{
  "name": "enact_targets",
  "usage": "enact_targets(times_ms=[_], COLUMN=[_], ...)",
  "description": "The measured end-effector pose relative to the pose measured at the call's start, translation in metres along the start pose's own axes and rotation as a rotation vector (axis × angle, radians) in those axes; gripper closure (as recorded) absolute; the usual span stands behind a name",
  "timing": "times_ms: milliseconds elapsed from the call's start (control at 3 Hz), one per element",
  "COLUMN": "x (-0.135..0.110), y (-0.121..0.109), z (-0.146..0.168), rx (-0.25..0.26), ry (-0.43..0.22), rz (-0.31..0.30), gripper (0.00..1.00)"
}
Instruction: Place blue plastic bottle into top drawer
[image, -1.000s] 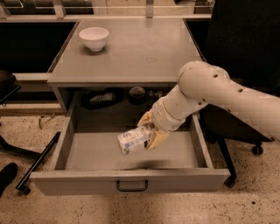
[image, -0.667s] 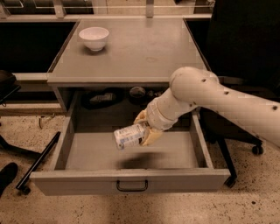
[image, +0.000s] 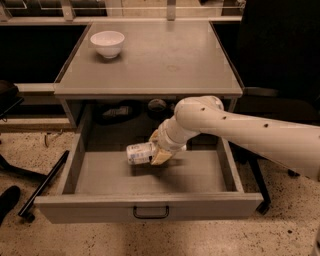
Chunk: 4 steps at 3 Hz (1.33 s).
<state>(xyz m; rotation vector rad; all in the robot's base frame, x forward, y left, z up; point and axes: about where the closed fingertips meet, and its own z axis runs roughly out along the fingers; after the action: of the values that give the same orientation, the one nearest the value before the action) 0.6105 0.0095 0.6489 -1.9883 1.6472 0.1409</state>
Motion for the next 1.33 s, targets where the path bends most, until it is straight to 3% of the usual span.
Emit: enact_targets(times_ms=[333, 667, 1333], x=[0.0201, 0.0211, 0.0211], y=[0.0118, 0.0121, 0.0121], z=[0.0270, 0.0277, 0.0277], rx=[-0.024, -0.024, -0.024], ry=[0.061, 0.065, 0.065], rz=[0.045, 0.054, 0.054], gripper=[1.00, 0.81, 0.35])
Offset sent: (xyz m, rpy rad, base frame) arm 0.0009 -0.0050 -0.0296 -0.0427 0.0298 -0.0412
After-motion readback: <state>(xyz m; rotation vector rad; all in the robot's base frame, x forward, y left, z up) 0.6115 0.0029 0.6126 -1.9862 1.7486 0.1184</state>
